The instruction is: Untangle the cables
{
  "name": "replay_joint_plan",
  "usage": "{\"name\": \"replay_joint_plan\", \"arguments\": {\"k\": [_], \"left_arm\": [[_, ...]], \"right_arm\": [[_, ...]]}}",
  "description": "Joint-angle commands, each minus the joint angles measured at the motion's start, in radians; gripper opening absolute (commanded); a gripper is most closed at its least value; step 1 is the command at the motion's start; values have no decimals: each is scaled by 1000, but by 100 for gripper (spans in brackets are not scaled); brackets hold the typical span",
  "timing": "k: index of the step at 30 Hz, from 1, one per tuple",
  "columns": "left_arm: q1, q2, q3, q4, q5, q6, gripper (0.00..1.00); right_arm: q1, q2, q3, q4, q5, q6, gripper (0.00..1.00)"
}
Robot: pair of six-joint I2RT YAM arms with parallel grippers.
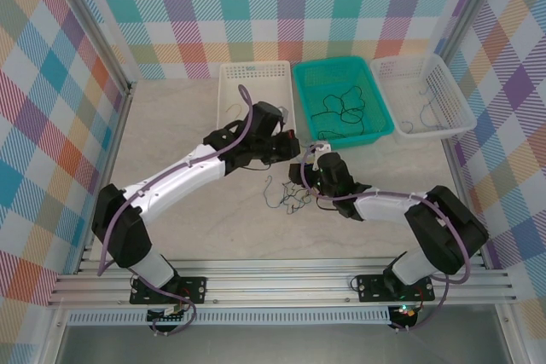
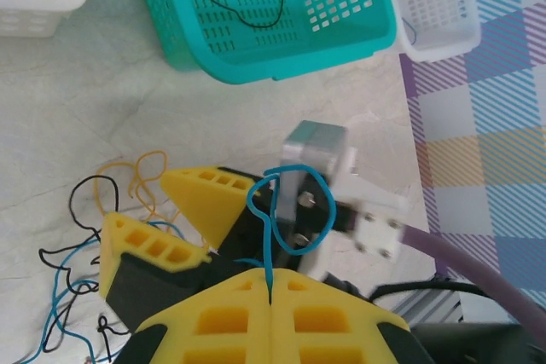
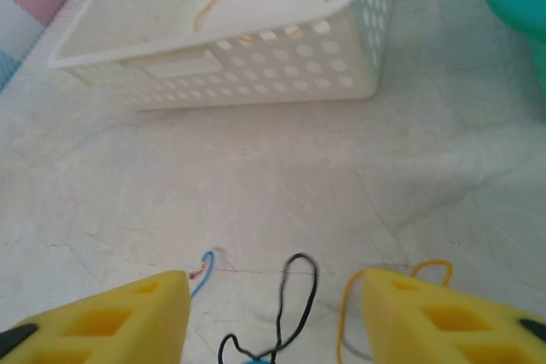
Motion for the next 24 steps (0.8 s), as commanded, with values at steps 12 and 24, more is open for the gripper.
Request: {"name": "replay_joint_plan", "arguments": {"k": [12, 24], "left_arm": [[32, -49, 132, 22, 92, 79, 0], [121, -136, 183, 20, -10, 149, 0]], "right_arm": [[8, 113, 84, -152, 14, 82, 44], [6, 191, 154, -378, 98, 122, 47]]}}
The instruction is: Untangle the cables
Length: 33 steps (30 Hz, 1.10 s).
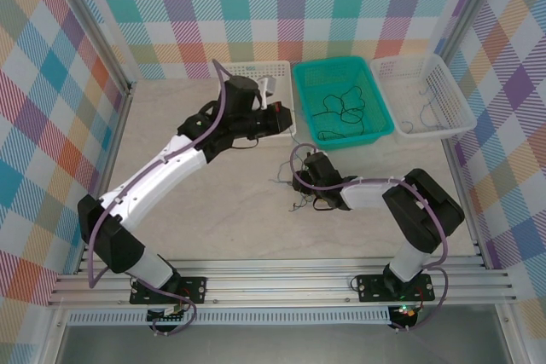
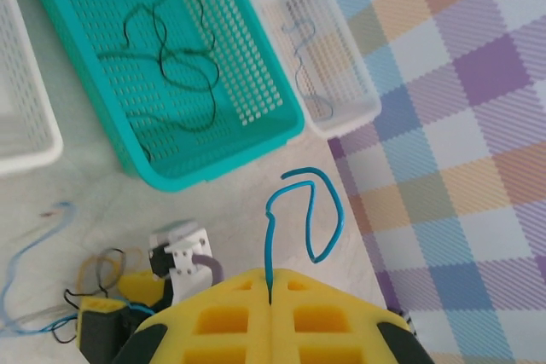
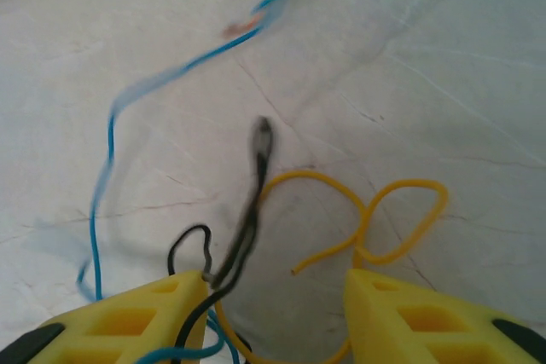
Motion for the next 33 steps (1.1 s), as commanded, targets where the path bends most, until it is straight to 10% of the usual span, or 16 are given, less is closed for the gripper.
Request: {"name": "replay_joint_plan", "arguments": {"k": [1, 15, 33], "left_arm": [[30, -81, 41, 0, -91, 54, 0], [250, -353, -76, -145, -458, 98, 0], [368, -359, -160, -218, -314, 65, 0]], "right_arm": [[4, 20, 24, -103, 45, 23, 47], [-41, -30, -10, -263, 203, -51, 48], [-88, -105, 12, -267, 121, -43, 59]]}}
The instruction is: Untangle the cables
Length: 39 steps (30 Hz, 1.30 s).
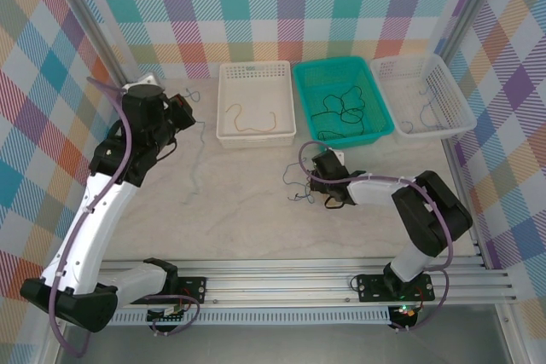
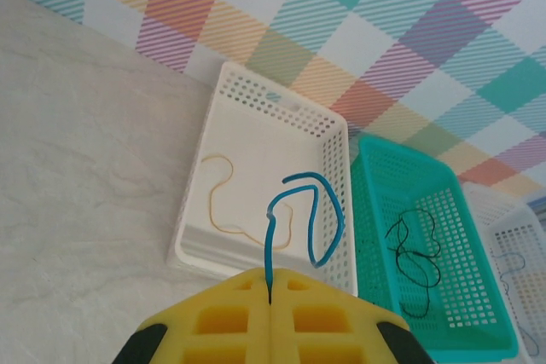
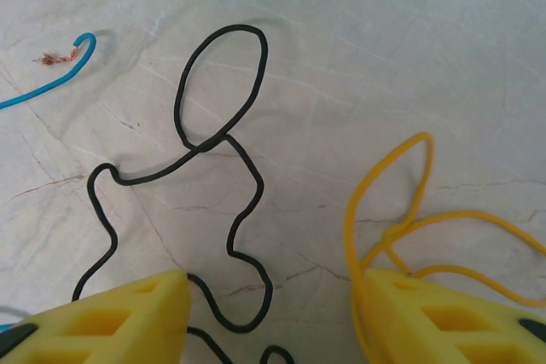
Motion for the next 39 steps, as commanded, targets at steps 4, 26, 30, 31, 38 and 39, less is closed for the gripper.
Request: {"name": "replay_joint_plan", "arguments": {"k": [4, 26, 30, 31, 38, 39], "left_arm": [[13, 73, -1, -3, 181, -7, 0], [-87, 257, 85, 4, 499, 26, 0], [-122, 296, 123, 6, 552, 35, 0], [-132, 303, 132, 8, 560, 39, 0], [-185, 359, 196, 19, 625, 53, 0], [-192, 365, 203, 22, 637, 53, 0]], "right_arm": [[-7, -121, -9, -22, -57, -30, 65], [-7, -476, -71, 118, -241, -203, 100], [-7, -507, -73, 135, -331, -250, 100], [-8, -513, -73, 140, -352, -261, 100], [-7, -555, -83, 206, -585, -386, 100], [-7, -554, -79, 209, -622, -414, 100]]}}
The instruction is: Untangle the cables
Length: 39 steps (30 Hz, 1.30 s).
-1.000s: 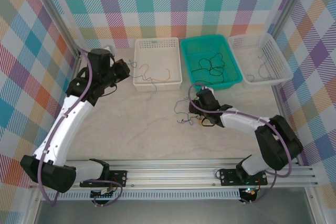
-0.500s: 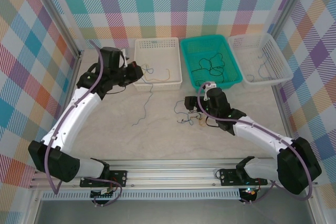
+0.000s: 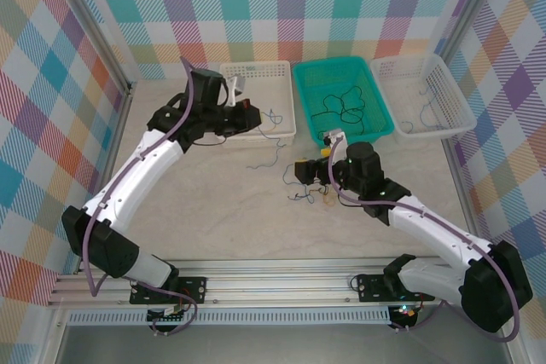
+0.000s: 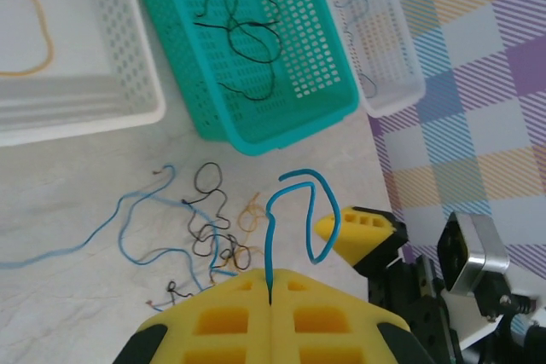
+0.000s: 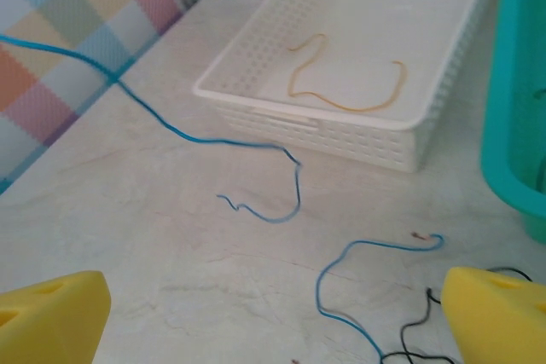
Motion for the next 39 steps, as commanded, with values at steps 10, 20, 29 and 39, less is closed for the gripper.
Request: {"name": "replay_joint_plan", "arguments": {"k": [10, 20, 29, 39], "left_arm": [[-72, 28, 82, 39, 81, 23, 0], [-85, -17, 68, 89, 160, 13, 0], [-85, -39, 56, 79, 163, 16, 0], [-79, -73, 29, 21, -113, 24, 0]], "right_arm": [[-4, 45, 3, 201, -257, -185, 100], [0, 205, -3, 386, -39, -114, 99], [-1, 236, 12, 417, -56, -128, 64], [-15, 119, -27, 332, -45, -77, 9]]}}
